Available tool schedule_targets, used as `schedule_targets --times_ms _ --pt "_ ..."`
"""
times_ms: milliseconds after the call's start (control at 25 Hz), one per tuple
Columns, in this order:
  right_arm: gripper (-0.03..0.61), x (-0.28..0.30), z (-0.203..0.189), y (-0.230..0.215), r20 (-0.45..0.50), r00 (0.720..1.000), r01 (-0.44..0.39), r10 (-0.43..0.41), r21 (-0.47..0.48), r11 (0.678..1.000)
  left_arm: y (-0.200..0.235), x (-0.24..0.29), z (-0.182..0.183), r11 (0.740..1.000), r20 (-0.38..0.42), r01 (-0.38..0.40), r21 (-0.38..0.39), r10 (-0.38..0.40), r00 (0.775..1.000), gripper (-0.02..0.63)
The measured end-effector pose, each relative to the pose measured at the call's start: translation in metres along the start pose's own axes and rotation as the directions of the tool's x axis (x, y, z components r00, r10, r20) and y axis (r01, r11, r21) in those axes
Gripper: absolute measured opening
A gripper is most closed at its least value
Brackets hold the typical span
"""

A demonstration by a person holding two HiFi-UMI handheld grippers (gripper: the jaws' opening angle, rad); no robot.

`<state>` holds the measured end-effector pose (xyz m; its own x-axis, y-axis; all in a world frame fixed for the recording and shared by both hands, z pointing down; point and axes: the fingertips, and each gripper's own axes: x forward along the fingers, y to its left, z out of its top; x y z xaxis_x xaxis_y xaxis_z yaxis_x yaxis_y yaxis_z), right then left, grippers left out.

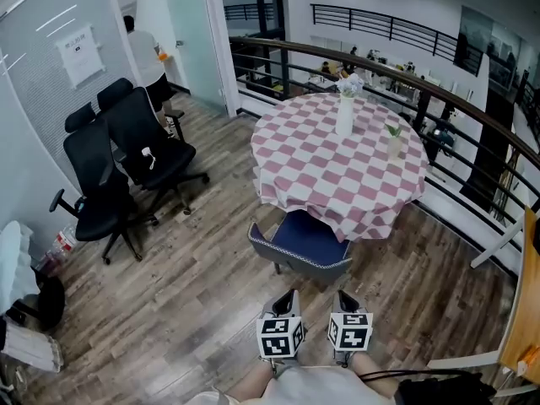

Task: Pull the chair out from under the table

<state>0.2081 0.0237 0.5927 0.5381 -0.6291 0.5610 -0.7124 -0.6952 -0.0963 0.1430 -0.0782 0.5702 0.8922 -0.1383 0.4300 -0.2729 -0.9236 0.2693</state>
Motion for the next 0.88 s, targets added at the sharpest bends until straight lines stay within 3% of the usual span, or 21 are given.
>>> schedule_targets --times_ms 200,480,640,880 --pt "0.018 0.032 0.031 0.005 0.018 1.000 0.007 -0.007 -0.002 1.000 0.022 0.027 0.024 1.000 0.010 0.008 0.002 -0.008 1.000 0.003" --pt "0.018 0.057 0.045 -0.001 0.014 1.000 0.010 -0.010 0.020 1.000 0.037 0.059 0.032 1.000 -0.015 0.015 -0.011 -0.015 1.000 0.003" --pt "0.018 0.071 0.051 -0.002 0.013 0.998 -0.054 0.054 -0.002 0.999 0.036 0.074 0.025 0.999 -0.037 0.000 -0.032 -0.002 0.999 0.003" --pt "0.018 0.099 0.069 0.004 -0.025 0.984 -0.179 0.177 -0.072 0.981 0.047 0.086 0.030 0.991 -0.041 -0.095 -0.091 0.092 0.995 0.003"
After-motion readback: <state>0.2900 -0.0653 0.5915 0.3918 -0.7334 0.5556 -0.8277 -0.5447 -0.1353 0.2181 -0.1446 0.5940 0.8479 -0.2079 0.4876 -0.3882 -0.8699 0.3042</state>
